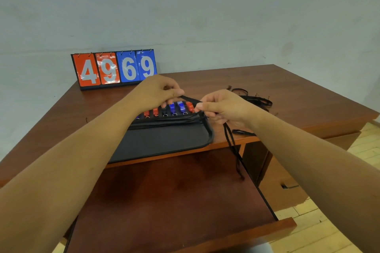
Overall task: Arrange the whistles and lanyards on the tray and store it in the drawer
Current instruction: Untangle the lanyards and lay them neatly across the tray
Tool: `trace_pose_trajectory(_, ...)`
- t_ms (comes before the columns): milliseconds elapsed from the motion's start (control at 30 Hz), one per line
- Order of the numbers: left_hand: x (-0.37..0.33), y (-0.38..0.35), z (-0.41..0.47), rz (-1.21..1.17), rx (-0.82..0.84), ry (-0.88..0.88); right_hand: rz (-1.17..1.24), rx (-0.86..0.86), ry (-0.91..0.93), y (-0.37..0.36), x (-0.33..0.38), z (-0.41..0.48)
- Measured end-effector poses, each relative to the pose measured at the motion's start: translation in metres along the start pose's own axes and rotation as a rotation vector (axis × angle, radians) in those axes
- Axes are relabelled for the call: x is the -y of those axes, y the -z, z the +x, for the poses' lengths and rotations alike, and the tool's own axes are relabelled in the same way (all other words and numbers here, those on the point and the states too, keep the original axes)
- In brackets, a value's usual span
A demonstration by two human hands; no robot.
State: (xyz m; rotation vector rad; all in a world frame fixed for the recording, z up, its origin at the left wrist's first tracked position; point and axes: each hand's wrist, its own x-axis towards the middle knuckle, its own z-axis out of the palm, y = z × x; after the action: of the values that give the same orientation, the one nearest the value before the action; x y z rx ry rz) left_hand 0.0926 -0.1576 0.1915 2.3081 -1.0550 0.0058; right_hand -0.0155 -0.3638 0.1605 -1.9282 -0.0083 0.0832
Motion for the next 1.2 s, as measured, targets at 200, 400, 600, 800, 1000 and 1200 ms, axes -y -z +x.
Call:
trace_pose_trajectory(200, 0.037, 0.013, -0.025, -0.149, 0.054, 0.121, -0.192, -0.069, -0.026, -0.003, -0.009, 0.003)
trace_pose_trajectory(400, 0.076, 0.022, -0.048, -0.069, -0.003, 0.179, -0.302, -0.077, -0.044, -0.003, -0.019, 0.013)
trace_pose_trajectory(600, 0.113, 0.032, -0.077, -0.019, -0.074, 0.264, -0.402, -0.155, -0.050, -0.006, -0.030, 0.023)
trace_pose_trajectory(800, 0.149, 0.035, -0.102, 0.098, -0.120, 0.294, -0.524, -0.183, -0.025, -0.010, -0.039, 0.028)
trace_pose_trajectory(1000, 0.167, 0.029, -0.109, 0.133, -0.094, 0.347, -0.586, -0.260, -0.032, -0.004, -0.054, 0.033)
trace_pose_trajectory(1200, 0.176, 0.024, -0.105, 0.185, -0.078, 0.367, -0.588, -0.303, -0.031, -0.001, -0.060, 0.032)
